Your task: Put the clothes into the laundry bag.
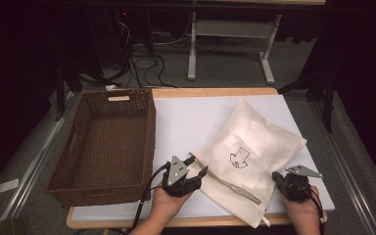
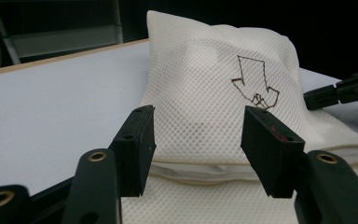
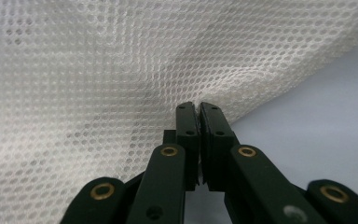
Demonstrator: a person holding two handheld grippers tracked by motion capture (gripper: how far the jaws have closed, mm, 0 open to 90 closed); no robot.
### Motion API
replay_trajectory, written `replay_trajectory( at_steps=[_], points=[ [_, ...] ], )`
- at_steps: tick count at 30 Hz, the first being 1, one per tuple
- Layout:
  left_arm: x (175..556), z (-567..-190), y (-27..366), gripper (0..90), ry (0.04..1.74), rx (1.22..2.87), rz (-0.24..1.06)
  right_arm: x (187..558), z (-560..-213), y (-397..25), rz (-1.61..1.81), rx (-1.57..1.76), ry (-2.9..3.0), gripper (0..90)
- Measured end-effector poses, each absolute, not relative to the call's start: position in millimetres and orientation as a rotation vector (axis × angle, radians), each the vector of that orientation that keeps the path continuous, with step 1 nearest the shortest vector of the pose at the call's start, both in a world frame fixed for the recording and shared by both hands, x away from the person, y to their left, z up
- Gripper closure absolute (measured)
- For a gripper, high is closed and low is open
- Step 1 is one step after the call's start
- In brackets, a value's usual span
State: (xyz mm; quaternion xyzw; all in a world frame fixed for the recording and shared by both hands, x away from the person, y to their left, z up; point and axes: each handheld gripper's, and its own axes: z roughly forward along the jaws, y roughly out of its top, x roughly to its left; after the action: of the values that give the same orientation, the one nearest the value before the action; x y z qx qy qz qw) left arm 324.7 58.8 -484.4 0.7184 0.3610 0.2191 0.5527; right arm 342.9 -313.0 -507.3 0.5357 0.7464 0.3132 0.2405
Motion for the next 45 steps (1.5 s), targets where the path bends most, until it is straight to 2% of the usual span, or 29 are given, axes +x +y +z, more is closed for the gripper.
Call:
replay_trajectory(
  at_steps=[8, 15, 18, 20, 25, 26, 38, 45],
  points=[
    [331, -504, 60, 48.4, 0.914, 1.765, 0.552, 371, -505, -328, 0.862, 1.450, 2.057, 87.7],
    [352, -522, 53, 47.8, 0.999, 1.878, 0.455, 378, -505, -339, 0.894, 1.440, 2.061, 87.7],
    [359, -523, 49, 55.1, 1.032, 1.929, 0.400, 378, -505, -338, 0.895, 1.432, 2.065, 87.7],
    [365, -525, 48, 64.1, 1.073, 1.955, 0.353, 379, -505, -339, 0.900, 1.430, 2.067, 87.7],
    [367, -525, 46, 85.1, 1.092, 1.980, 0.355, 379, -505, -336, 0.886, 1.426, 2.068, 87.7],
    [366, -525, 47, 86.5, 1.088, 1.976, 0.357, 379, -505, -336, 0.882, 1.429, 2.069, 87.6],
    [335, -516, 53, 88.2, 1.020, 2.011, 0.447, 384, -507, -329, 0.900, 1.401, 2.094, 87.7],
    [302, -518, 55, 88.1, 1.010, 2.020, 0.437, 391, -506, -319, 0.924, 1.363, 2.120, 87.6]
  ],
)
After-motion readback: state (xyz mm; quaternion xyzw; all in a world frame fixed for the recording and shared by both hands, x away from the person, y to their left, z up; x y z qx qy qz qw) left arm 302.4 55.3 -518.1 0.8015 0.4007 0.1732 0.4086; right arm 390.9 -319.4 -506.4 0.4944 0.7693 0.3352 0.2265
